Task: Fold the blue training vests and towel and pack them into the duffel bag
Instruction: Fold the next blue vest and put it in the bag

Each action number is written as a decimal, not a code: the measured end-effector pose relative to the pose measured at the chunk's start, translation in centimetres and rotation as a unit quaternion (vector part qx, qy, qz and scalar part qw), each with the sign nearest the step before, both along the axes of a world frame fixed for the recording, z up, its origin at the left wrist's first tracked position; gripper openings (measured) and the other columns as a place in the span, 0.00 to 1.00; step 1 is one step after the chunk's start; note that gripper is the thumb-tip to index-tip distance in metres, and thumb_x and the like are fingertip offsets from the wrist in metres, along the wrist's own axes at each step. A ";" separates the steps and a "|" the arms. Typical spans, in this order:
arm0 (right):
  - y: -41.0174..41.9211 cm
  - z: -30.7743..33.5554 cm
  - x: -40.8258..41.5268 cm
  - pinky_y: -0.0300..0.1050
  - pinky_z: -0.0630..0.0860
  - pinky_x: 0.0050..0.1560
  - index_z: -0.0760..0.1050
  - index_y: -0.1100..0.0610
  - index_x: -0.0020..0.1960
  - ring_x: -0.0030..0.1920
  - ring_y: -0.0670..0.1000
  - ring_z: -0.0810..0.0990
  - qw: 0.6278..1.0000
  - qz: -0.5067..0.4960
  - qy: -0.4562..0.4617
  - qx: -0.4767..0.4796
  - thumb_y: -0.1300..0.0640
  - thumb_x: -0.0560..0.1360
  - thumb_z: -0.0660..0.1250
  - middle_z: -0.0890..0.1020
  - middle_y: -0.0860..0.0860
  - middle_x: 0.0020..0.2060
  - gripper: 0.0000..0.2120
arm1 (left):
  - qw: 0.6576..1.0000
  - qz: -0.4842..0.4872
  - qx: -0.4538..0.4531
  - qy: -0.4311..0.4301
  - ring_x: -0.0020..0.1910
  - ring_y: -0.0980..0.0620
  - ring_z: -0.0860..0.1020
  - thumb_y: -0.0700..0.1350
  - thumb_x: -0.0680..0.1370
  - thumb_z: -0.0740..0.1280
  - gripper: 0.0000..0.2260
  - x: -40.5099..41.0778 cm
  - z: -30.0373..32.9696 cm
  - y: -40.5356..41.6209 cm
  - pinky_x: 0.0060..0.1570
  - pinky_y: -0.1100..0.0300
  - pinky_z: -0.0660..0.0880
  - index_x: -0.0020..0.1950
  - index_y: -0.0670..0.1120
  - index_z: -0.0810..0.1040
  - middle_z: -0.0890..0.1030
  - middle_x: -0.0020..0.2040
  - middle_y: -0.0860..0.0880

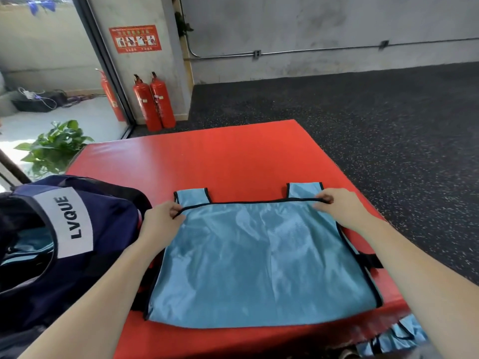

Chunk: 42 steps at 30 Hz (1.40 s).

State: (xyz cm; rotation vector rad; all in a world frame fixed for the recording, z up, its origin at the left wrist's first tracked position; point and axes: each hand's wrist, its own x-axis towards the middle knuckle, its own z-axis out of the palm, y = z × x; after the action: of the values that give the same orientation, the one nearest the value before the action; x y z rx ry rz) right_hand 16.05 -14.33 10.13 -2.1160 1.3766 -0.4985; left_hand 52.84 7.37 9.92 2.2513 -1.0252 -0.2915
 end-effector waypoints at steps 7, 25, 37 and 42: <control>1.1 -0.2 -1.6 0.39 0.73 0.49 0.84 0.48 0.47 0.48 0.44 0.82 0.999 0.003 -0.051 0.008 0.53 0.74 0.76 0.85 0.43 0.43 0.04 | 0.996 -0.023 0.031 0.083 0.42 0.54 0.81 0.43 0.74 0.75 0.05 -0.1 0.7 2.8 0.42 0.61 0.74 0.49 0.47 0.84 0.84 0.40 0.51; -1.4 -0.3 -0.2 0.40 0.70 0.50 0.80 0.48 0.50 0.48 0.46 0.79 0.998 -0.047 -0.029 0.000 0.50 0.74 0.76 0.82 0.45 0.45 0.08 | 0.999 0.030 0.000 0.023 0.46 0.49 0.79 0.45 0.75 0.71 0.05 -0.2 1.0 -0.6 0.49 0.56 0.71 0.51 0.49 0.82 0.82 0.42 0.52; -1.2 0.8 0.1 0.40 0.71 0.53 0.83 0.50 0.51 0.49 0.47 0.81 0.992 -0.067 -0.098 -0.034 0.52 0.75 0.75 0.84 0.45 0.45 0.05 | 0.995 0.060 -0.070 0.042 0.44 0.55 0.78 0.44 0.77 0.70 0.08 0.3 1.5 -0.6 0.41 0.61 0.71 0.55 0.49 0.82 0.82 0.45 0.54; 0.5 0.9 0.9 0.47 0.75 0.60 0.78 0.53 0.63 0.55 0.49 0.79 0.995 -0.058 -0.030 -0.076 0.47 0.78 0.71 0.81 0.48 0.54 0.17 | 0.995 0.007 0.038 -0.093 0.61 0.43 0.75 0.47 0.78 0.69 0.17 -1.0 1.1 -0.4 0.63 0.41 0.71 0.66 0.49 0.77 0.77 0.62 0.46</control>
State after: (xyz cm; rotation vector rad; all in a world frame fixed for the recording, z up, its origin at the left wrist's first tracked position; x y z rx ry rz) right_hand 16.94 -13.79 11.07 -2.1286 1.4754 -0.7281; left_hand 51.83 6.97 11.03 2.3893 -1.1104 -0.1173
